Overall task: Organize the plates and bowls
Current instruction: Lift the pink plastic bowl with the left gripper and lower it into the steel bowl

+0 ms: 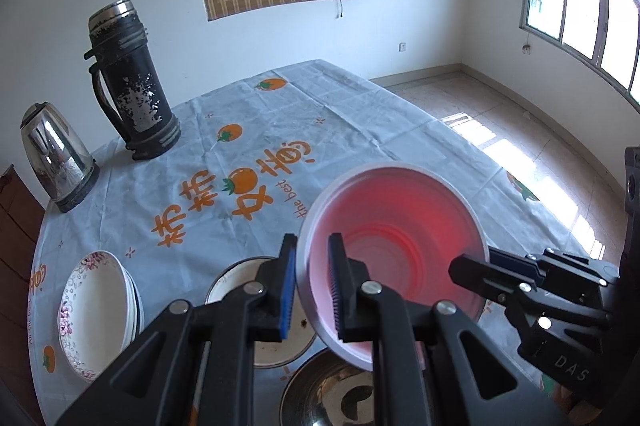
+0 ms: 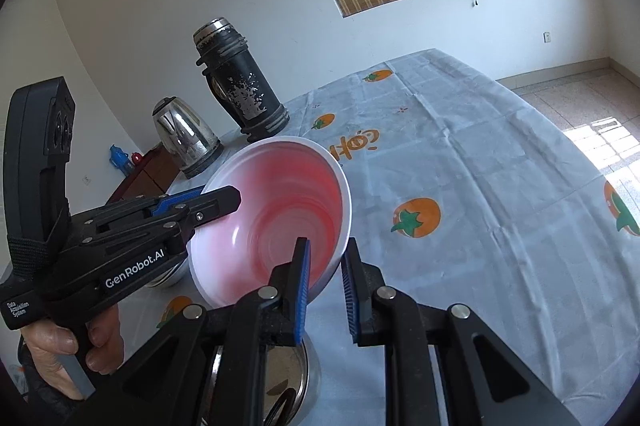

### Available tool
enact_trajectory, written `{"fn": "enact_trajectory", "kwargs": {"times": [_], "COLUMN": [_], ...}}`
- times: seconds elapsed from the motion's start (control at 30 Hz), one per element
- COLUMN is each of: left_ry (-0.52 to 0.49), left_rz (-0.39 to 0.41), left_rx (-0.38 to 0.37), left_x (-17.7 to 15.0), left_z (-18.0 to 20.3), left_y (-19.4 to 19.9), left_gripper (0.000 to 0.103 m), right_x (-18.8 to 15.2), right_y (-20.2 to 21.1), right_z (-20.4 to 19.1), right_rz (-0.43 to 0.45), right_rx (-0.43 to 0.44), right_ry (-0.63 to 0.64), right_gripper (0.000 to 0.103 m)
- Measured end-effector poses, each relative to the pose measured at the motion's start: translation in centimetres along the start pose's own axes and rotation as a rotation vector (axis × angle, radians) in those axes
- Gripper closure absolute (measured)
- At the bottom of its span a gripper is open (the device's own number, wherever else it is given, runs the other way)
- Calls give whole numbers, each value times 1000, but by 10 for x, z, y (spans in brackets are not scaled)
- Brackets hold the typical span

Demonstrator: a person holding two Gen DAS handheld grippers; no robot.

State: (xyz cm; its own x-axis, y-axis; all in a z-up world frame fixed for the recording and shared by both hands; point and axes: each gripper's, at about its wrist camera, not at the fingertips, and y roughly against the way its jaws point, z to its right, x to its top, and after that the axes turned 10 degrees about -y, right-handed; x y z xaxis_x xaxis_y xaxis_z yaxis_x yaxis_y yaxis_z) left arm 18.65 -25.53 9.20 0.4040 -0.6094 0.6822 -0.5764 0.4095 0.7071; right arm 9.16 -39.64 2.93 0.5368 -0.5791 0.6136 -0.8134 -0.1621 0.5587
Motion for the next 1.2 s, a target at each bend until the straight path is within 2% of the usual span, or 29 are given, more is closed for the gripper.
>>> {"fn": "enact_trajectory", "kwargs": {"times": [0.3,0.53,0.83,1.2], "left_ry": [6,6,55,77], "left_rz": [36,22,-12,-39], "left_rx": [-9,-24,-26,-22], "left_x": [-17,-42,-79,-95], "left_z": [7,21,19,17], "left_y": [42,54,51,45], "left_gripper": [90,90,90,90], "right_x": [-17,-40,-72,-89], "right_y": [37,60,53,45], "right_z": [-21,-29,-28,-33], "right_rz": [-33,-73,-125,-139], "right_rx": [7,-37,-37,-47], "right_ry": [27,55,54,76], "right_gripper": [85,85,85,85]}}
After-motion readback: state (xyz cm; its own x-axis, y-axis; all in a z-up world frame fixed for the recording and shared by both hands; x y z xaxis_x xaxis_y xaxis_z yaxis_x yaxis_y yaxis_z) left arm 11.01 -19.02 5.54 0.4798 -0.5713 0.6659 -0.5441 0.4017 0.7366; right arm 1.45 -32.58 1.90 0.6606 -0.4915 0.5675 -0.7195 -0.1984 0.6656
